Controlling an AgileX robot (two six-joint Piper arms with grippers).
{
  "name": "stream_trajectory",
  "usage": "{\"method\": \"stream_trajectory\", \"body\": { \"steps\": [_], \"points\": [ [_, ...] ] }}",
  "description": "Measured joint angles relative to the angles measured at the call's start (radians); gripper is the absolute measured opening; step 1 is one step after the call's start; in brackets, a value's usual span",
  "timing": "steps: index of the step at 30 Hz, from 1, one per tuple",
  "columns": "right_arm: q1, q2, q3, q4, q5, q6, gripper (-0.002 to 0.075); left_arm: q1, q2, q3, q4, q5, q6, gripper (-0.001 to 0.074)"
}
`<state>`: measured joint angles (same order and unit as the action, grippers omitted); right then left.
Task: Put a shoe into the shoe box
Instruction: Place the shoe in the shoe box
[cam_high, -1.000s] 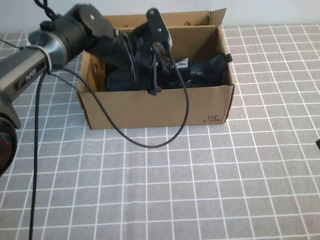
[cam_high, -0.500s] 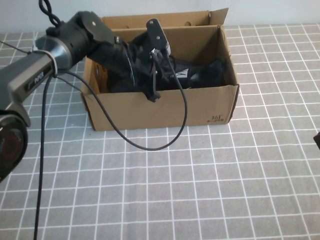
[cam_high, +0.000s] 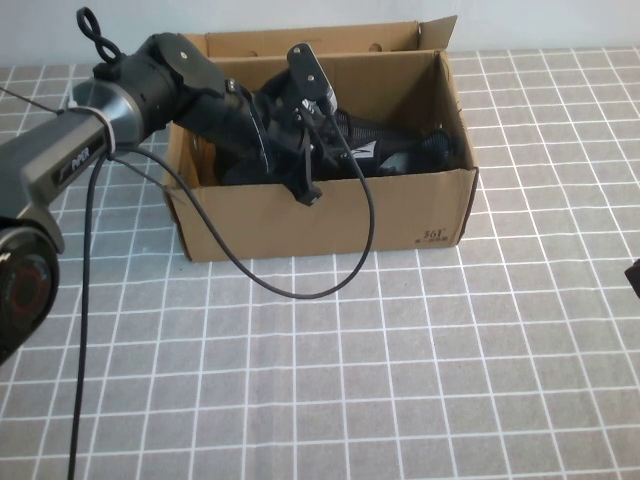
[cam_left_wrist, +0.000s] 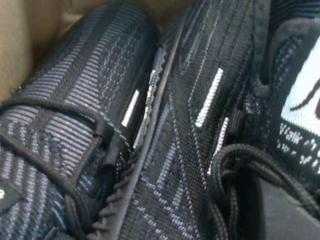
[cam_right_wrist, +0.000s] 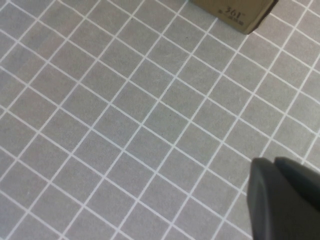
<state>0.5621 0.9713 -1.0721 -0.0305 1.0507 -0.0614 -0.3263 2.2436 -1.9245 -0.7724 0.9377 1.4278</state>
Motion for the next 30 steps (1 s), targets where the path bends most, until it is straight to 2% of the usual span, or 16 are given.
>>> {"method": "stream_trajectory", "body": {
  "steps": [3,7,9,12,20,27,30],
  "points": [
    [0.000,0.000,0.000,0.000,0.000,0.000,-0.0016,0.000,0.000,0.000,-0.007,0.000,0.000,0.0095],
    [0.000,0.001,0.000,0.000,0.000,0.000,-0.0016,0.000,-0.021,0.000,-0.020,-0.003,-0.011,0.0342],
    [0.000,0.001,0.000,0.000,0.000,0.000,-0.0016,0.000,-0.043,0.000,-0.025,-0.013,-0.018,0.0441],
    [0.000,0.001,0.000,0.000,0.000,0.000,-0.0016,0.000,-0.099,0.000,-0.050,-0.018,-0.025,0.0508],
    [0.000,0.001,0.000,0.000,-0.021,0.000,-0.0016,0.000,-0.206,-0.004,-0.164,-0.125,-0.038,0.0525],
    [0.000,0.001,0.000,0.000,-0.038,0.000,-0.0016,-0.017,-0.204,-0.004,-0.193,-0.217,-0.043,0.0383],
    [0.000,0.001,0.000,-0.004,-0.059,0.000,-0.0016,-0.048,-0.204,-0.004,-0.135,-0.239,-0.046,0.0357]
  ]
}}
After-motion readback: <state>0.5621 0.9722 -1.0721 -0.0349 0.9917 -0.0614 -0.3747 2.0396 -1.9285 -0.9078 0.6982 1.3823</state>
